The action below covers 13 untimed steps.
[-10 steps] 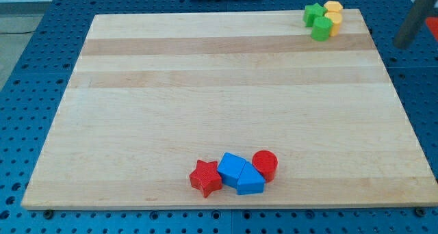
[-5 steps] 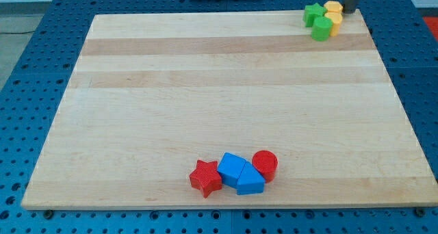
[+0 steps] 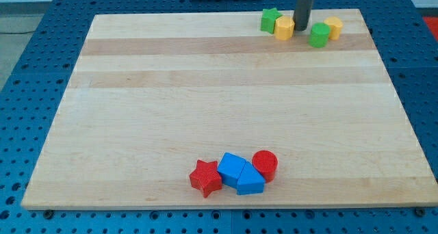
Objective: Place the yellow hexagon towards the top centre of the board
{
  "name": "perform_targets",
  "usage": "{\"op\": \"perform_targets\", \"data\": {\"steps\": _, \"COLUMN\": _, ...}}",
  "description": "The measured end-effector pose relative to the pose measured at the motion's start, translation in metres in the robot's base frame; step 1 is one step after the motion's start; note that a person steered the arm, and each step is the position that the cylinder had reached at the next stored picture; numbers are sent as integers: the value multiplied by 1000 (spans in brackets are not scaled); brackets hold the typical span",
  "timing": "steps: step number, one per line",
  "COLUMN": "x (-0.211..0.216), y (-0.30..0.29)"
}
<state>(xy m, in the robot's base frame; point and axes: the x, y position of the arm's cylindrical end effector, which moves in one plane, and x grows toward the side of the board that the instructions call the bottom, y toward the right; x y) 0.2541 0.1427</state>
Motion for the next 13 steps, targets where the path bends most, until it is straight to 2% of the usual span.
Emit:
{"op": "perform_targets", "data": {"steps": 3, "x": 45, "y": -74}}
{"op": "perform_targets", "data": {"steps": 8, "x": 43, "y": -128}}
{"op": "perform_targets", "data": {"steps": 13, "x": 15, "y": -131}}
